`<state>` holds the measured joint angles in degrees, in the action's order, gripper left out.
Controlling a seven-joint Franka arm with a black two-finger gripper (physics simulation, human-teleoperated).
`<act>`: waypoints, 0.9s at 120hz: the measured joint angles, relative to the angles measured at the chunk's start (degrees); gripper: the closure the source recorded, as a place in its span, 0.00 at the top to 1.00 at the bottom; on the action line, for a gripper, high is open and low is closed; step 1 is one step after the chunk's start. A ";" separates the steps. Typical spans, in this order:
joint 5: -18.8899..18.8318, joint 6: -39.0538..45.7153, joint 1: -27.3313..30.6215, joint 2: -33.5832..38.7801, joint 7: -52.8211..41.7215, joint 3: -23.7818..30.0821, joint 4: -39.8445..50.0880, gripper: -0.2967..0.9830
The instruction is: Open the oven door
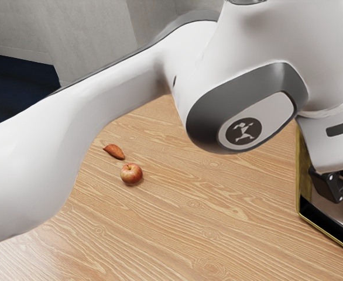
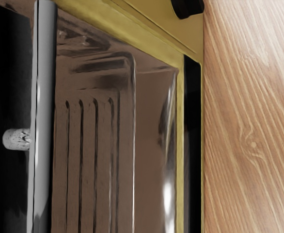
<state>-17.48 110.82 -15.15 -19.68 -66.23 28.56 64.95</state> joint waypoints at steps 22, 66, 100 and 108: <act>-0.40 -0.01 -0.04 -1.86 0.59 -0.07 -1.73 0.77; -1.60 -0.04 -0.16 -2.86 1.44 0.00 -1.66 0.75; -0.59 -0.89 0.94 55.10 7.57 -16.91 27.24 0.75; 3.52 -10.84 11.24 31.67 14.23 -24.56 8.54 0.76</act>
<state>-13.96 99.98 -3.90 11.99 -52.00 3.99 73.49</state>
